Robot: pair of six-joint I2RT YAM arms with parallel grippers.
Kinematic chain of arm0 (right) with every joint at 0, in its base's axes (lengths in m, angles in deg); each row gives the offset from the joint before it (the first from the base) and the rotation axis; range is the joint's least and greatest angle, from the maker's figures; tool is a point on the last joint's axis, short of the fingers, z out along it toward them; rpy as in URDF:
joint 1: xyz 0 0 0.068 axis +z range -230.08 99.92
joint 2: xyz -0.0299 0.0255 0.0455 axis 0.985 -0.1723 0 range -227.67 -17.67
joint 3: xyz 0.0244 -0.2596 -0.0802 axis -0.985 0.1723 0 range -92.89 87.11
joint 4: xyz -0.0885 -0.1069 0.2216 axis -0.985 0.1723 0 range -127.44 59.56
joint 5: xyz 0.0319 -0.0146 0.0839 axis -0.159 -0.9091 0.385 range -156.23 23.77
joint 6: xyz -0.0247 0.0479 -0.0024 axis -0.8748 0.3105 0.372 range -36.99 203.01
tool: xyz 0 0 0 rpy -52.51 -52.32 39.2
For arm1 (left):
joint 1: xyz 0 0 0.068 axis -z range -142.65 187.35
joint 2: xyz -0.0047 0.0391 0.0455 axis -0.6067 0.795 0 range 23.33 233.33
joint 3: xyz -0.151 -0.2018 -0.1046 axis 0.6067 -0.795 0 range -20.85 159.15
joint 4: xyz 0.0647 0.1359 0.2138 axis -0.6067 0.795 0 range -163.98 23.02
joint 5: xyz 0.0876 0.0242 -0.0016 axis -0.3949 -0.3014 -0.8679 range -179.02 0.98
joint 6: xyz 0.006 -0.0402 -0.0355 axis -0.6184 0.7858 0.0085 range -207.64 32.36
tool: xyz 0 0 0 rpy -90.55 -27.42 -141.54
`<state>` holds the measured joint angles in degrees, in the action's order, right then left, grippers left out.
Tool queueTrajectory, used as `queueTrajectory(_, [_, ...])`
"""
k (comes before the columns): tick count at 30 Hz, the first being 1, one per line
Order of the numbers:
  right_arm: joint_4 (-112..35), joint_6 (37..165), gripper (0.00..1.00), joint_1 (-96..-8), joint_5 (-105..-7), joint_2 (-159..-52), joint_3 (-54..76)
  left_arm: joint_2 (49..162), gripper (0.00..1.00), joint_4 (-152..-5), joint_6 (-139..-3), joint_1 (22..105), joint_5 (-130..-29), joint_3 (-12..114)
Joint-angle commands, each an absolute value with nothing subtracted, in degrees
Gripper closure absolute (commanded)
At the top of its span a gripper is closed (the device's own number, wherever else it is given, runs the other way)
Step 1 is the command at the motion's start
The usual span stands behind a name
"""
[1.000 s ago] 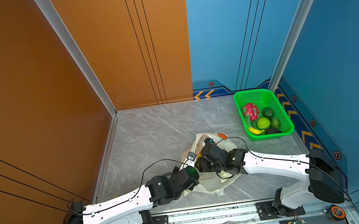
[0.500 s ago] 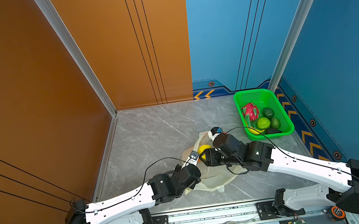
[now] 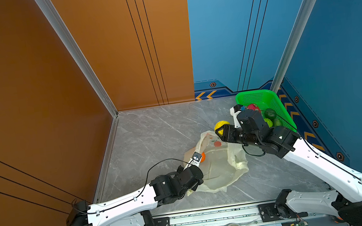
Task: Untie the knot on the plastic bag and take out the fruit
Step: 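Lift the yellow fruit out and release it into the green basket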
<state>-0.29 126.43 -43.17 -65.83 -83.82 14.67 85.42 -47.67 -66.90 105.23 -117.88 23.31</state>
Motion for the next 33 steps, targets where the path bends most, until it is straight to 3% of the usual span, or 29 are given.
queueTrajectory(1, [1.77,123.09,0.43,-50.81,-61.61,-81.72,14.33,86.03,1.00,-48.66,-67.89,104.67,-117.32,25.46])
queueTrajectory(9, [-0.65,116.28,0.43,-72.53,-54.85,-85.42,17.28,86.74,1.00,-49.08,-68.34,104.65,-117.28,26.22])
queueTrajectory(14, [-6.44,113.99,0.43,-82.42,-54.24,-93.55,16.43,87.58,1.00,-49.19,-68.39,104.66,-116.94,26.81])
queueTrajectory(29, [-12.17,113.07,0.42,-92.80,-56.96,-123.44,-0.73,88.28,1.00,-49.18,-68.08,105.00,-117.67,27.55])
queueTrajectory(33, [-11.58,113.55,0.35,-93.44,-57.51,-128.05,-4.02,88.20,1.00,-49.18,-67.77,105.10,-117.93,27.58])
